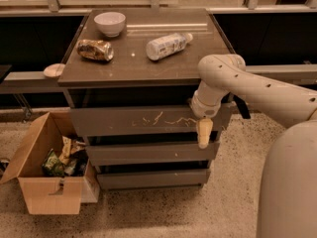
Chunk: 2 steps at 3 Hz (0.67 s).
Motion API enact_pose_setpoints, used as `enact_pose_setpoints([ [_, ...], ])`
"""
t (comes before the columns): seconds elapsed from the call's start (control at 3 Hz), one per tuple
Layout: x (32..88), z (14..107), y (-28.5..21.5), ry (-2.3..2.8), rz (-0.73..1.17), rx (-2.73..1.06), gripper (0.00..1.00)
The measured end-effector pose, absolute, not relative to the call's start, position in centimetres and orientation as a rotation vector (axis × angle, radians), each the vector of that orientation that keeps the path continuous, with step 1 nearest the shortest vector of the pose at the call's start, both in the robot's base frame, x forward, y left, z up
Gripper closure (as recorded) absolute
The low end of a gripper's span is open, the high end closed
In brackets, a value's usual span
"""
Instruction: Open top drawer
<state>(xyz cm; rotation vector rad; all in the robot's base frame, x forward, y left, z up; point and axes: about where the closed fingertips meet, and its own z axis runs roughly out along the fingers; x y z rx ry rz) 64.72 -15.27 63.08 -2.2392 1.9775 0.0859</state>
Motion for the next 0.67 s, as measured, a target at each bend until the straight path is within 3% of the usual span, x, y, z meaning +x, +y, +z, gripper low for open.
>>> enact_pose_setpoints([
  [0.67,64.09,63.88,-15.33,1.982,0.084,-2.228,0.49],
])
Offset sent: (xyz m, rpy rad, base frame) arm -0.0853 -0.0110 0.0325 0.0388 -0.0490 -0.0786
